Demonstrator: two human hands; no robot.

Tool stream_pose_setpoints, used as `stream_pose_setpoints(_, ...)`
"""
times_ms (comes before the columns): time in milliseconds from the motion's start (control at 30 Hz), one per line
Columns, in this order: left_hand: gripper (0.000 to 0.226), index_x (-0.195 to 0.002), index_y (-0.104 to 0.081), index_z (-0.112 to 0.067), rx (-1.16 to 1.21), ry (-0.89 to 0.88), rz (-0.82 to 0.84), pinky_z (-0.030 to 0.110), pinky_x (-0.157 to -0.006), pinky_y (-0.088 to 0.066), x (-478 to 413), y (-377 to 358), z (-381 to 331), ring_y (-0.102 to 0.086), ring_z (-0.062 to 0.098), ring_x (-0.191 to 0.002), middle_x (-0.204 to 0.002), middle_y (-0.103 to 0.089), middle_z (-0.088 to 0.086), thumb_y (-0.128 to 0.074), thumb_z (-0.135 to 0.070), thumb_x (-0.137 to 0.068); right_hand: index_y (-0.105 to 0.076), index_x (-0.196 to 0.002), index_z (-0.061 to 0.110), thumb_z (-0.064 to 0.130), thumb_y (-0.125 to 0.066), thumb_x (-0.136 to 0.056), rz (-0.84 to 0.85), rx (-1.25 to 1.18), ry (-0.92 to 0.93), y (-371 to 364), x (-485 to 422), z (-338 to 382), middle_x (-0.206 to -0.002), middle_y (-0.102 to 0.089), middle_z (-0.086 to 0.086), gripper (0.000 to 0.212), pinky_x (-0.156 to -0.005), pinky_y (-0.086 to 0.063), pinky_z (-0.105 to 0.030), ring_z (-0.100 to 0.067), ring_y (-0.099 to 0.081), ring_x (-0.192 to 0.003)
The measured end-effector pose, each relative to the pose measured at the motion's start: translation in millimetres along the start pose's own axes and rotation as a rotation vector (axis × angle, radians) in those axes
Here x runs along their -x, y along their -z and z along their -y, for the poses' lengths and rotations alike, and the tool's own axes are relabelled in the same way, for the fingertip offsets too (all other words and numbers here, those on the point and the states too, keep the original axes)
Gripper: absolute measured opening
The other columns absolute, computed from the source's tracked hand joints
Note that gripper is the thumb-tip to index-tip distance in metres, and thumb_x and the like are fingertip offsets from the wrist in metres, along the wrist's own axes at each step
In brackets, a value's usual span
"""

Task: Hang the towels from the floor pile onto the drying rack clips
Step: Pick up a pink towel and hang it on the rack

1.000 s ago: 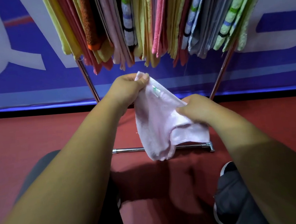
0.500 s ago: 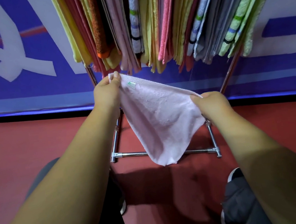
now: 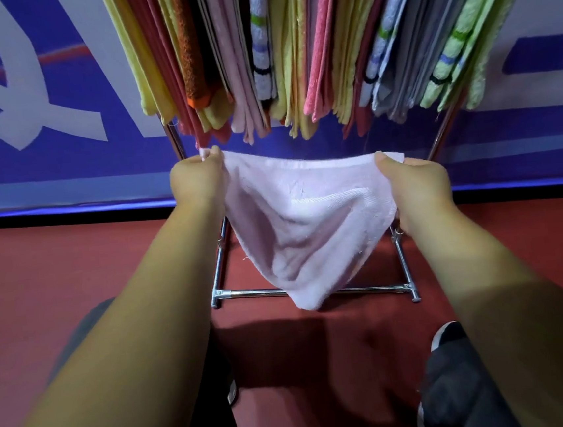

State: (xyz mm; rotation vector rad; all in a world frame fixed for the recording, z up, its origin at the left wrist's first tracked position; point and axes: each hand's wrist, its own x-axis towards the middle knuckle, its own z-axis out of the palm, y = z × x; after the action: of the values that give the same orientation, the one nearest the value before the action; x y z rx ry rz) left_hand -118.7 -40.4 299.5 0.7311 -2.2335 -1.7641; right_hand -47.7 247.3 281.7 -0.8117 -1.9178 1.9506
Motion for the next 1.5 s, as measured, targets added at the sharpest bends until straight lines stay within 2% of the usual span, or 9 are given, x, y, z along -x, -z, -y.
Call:
stream_pose_setpoints(167, 0.034, -0.080, -0.070, -0.015, -0.215, -0.125, 0.140, 0.033, -0.065, -0.048, 18.7, -17.8, 8.2, -0.057, 0.028, -0.065, -0.072, -0.065, 0.009, -0.066, -0.042, -0.099, -0.079, -0.080, 0.022, 0.058, -0.074, -0.066, 0.022, 0.092, -0.028, -9.0, -7.0, -14.0, -0.090, -0.081, -0.010, 0.038, -0.086, -0.064, -0.061, -0.039, -0.078, -0.095)
stream_pose_setpoints(333, 0.039, -0.081, -0.073, -0.004, -0.196, -0.096, 0.342, 0.037, -0.070, -0.058, 44.5, -41.6, 16.1, -0.057, 0.022, -0.063, -0.072, -0.066, 0.011, -0.068, -0.039, -0.096, -0.078, -0.103, 0.009, 0.036, -0.058, -0.102, 0.137, 0.390, 0.116, -21.3, 13.7, -8.4, -0.098, -0.079, -0.012, 0.033, -0.091, -0.061, -0.045, -0.033, -0.073, -0.095)
stream_pose_setpoints(500, 0.026, -0.084, -0.080, -0.013, -0.163, -0.059, 0.527, 0.053, -0.088, -0.063, 74.4, -61.7, 19.1, -0.073, 0.029, -0.075, -0.086, -0.079, 0.015, -0.066, -0.035, -0.090, -0.071, -0.089, 0.008, 0.029, -0.050, -0.109, 0.253, 0.620, 0.260, -31.5, 25.5, -14.6, -0.082, -0.069, -0.005, 0.035, -0.068, -0.036, -0.033, -0.030, -0.061, -0.085)
stream_pose_setpoints(733, 0.030, -0.098, -0.086, -0.027, -0.112, -0.034, 0.712, 0.050, -0.095, -0.062, 83.9, -78.5, 25.6, -0.079, 0.032, -0.091, -0.085, -0.081, 0.012, -0.062, -0.028, -0.080, -0.079, -0.113, 0.019, 0.032, -0.048, -0.112, 0.337, 0.704, 0.336, -35.0, 31.9, -28.6, -0.107, -0.080, -0.008, 0.033, -0.085, -0.053, -0.034, -0.029, -0.071, -0.102)
stream_pose_setpoints(967, 0.030, -0.115, -0.080, -0.018, -0.097, 0.013, 0.686, 0.048, -0.094, -0.063, 87.3, -89.1, 23.8, -0.077, 0.034, -0.103, -0.109, -0.080, 0.015, -0.067, -0.026, -0.089, -0.081, -0.108, 0.022, 0.039, -0.051, -0.111, 0.295, 0.593, 0.263, -28.4, 28.2, -26.2, -0.096, -0.079, -0.001, 0.035, -0.078, -0.052, -0.031, -0.022, -0.072, -0.092)
stream_pose_setpoints(1200, 0.029, -0.115, -0.079, -0.020, -0.117, 0.001, 0.660, 0.051, -0.096, -0.061, 89.1, -98.0, 27.4, -0.076, 0.037, -0.106, -0.107, -0.080, 0.013, -0.066, -0.029, -0.091, -0.080, -0.112, 0.026, 0.039, -0.050, -0.111, 0.279, 0.572, 0.283, -23.7, 29.8, -23.9, -0.102, -0.080, 0.000, 0.034, -0.081, -0.052, -0.030, -0.020, -0.072, -0.097)
stream_pose_setpoints(1300, 0.031, -0.113, -0.081, -0.036, -0.085, -0.008, 0.699, 0.048, -0.101, -0.059, 89.0, -100.6, 34.5, -0.077, 0.027, -0.104, -0.098, -0.082, 0.002, -0.066, -0.039, -0.086, -0.080, -0.115, 0.028, 0.038, -0.050, -0.112, 0.311, 0.578, 0.288, -22.7, 27.9, -25.8, -0.107, -0.080, 0.002, 0.032, -0.083, -0.052, -0.030, -0.019, -0.071, -0.100)
stream_pose_setpoints(1400, 0.024, -0.113, -0.082, -0.029, -0.072, -0.003, 0.726, 0.046, -0.102, -0.059, 88.2, -101.1, 33.9, -0.076, 0.021, -0.092, -0.087, -0.081, 0.001, -0.064, -0.031, -0.097, -0.079, -0.113, 0.026, 0.034, -0.049, -0.112, 0.346, 0.619, 0.284, -21.3, 24.7, -30.7, -0.102, -0.078, 0.002, 0.031, -0.069, -0.046, -0.023, -0.019, -0.070, -0.097)
stream_pose_setpoints(1500, 0.024, -0.101, -0.081, -0.013, -0.113, -0.014, 0.798, 0.041, -0.080, -0.054, 90.7, -99.2, 28.8, -0.055, 0.019, -0.064, -0.069, -0.063, 0.004, -0.058, -0.017, -0.097, -0.078, -0.113, 0.026, 0.028, -0.050, -0.111, 0.371, 0.616, 0.254, -18.6, 23.1, -32.6, -0.103, -0.077, 0.003, 0.029, -0.069, -0.046, -0.023, -0.019, -0.069, -0.096)
